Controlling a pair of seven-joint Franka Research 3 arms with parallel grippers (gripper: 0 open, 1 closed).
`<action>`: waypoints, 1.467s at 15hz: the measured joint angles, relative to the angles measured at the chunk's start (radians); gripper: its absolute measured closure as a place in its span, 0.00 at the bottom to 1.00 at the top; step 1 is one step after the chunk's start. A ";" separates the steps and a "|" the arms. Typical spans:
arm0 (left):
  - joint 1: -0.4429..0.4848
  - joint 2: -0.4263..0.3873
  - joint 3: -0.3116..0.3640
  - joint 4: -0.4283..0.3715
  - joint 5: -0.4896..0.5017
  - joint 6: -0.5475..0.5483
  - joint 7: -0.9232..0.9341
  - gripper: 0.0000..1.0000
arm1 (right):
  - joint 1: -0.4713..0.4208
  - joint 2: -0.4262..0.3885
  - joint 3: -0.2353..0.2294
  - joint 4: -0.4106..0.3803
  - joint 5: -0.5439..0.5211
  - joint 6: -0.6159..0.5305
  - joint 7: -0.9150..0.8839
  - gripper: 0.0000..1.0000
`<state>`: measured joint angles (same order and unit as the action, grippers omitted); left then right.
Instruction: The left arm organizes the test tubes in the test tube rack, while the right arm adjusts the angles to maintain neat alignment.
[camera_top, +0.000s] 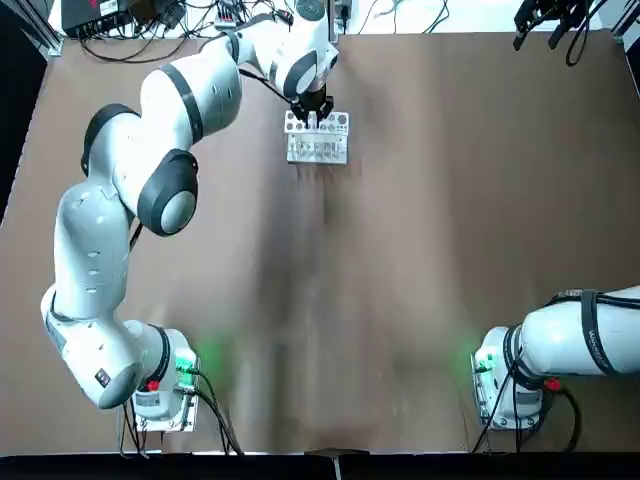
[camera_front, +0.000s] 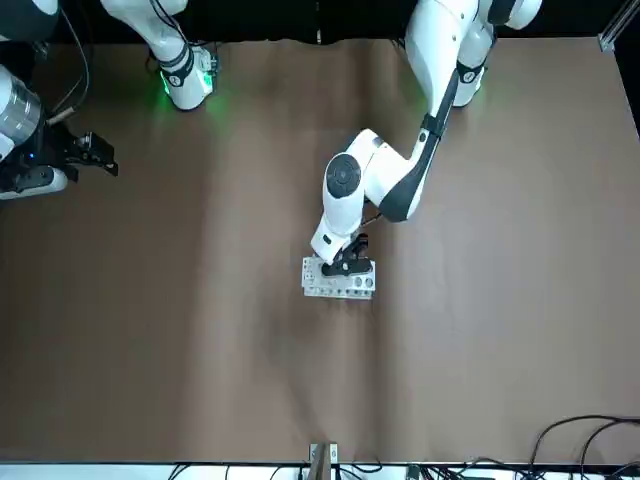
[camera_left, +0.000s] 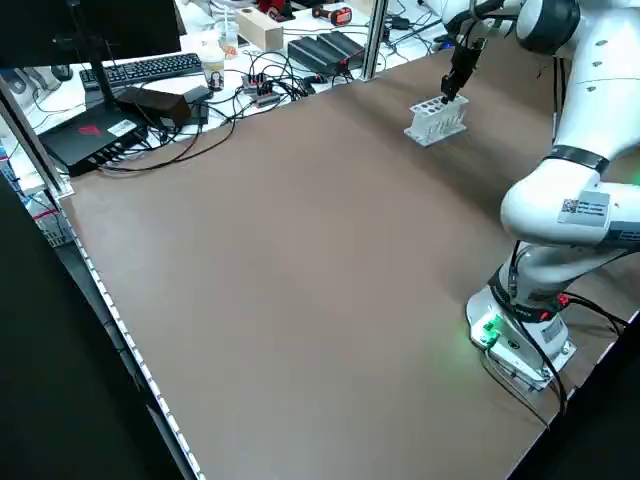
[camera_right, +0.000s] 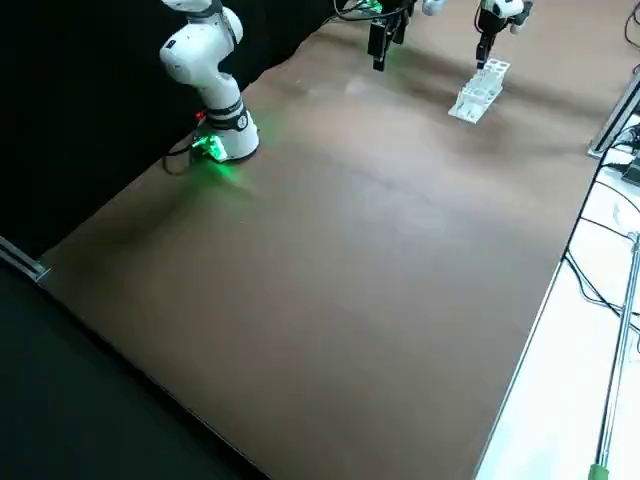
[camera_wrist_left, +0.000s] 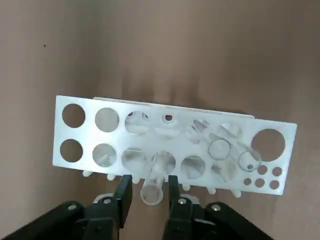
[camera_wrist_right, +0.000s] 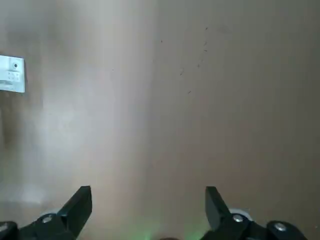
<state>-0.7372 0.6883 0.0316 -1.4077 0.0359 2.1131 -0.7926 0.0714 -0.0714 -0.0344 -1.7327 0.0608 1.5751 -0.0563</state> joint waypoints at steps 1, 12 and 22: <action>0.000 0.000 0.000 0.000 0.000 0.000 0.000 0.63 | 0.000 0.000 0.000 0.000 0.000 0.000 0.000 0.00; -0.001 0.000 -0.003 0.000 0.000 -0.001 -0.015 0.66 | 0.000 0.000 0.000 0.000 0.000 0.000 0.000 0.00; -0.001 0.000 -0.003 0.000 0.000 0.021 -0.015 0.67 | 0.000 0.000 0.000 0.000 0.000 0.000 0.000 0.00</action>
<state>-0.7382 0.6883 0.0287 -1.4076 0.0359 2.1341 -0.8073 0.0712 -0.0714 -0.0346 -1.7327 0.0608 1.5751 -0.0563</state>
